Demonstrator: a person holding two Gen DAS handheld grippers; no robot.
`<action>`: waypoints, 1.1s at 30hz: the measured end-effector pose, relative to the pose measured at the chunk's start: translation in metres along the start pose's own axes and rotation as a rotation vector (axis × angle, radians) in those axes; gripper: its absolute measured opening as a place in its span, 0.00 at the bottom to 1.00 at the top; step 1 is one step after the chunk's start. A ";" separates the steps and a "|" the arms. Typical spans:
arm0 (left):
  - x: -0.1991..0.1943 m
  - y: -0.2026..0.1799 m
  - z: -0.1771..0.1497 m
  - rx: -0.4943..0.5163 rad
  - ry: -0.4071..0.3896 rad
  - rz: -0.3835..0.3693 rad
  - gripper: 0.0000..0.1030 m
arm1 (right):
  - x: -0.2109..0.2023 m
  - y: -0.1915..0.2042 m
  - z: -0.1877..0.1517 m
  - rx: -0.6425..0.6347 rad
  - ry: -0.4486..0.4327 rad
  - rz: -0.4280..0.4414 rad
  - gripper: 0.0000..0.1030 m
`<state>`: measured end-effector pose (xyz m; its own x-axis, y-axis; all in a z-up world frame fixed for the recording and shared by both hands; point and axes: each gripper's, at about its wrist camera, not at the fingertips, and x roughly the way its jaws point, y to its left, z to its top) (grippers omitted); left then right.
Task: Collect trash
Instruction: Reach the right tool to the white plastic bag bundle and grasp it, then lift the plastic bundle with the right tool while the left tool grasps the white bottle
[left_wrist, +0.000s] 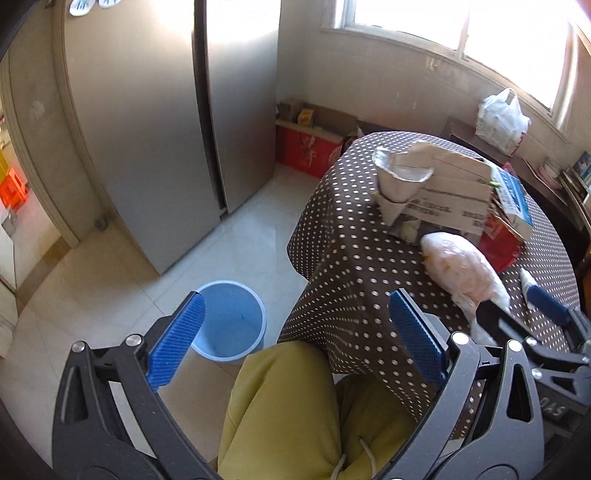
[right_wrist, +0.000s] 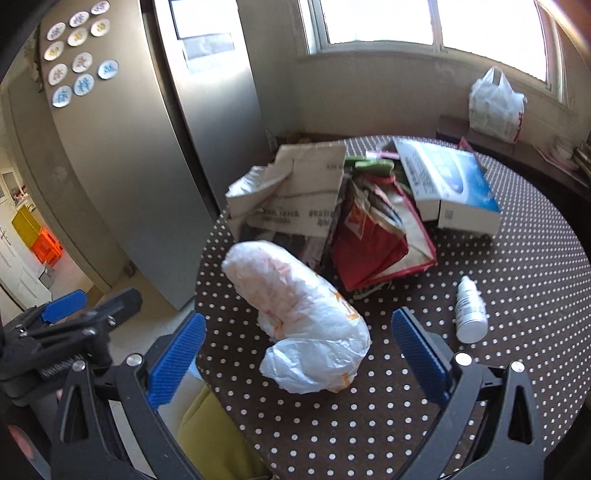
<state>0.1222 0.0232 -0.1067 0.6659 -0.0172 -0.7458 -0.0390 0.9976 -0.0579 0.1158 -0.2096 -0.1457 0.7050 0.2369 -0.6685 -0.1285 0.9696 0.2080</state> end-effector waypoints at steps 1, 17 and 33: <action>0.004 0.002 0.001 -0.004 0.010 0.003 0.95 | 0.006 -0.001 0.000 0.003 0.016 -0.010 0.96; 0.013 -0.007 0.010 -0.007 0.052 -0.042 0.95 | 0.015 -0.004 0.006 -0.019 0.069 0.029 0.57; -0.010 -0.144 0.005 0.211 0.056 -0.294 0.94 | -0.084 -0.105 0.003 0.177 -0.139 -0.174 0.57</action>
<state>0.1246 -0.1198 -0.0877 0.5835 -0.3036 -0.7533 0.3065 0.9412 -0.1420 0.0723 -0.3312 -0.1090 0.7963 0.0455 -0.6032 0.1181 0.9663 0.2288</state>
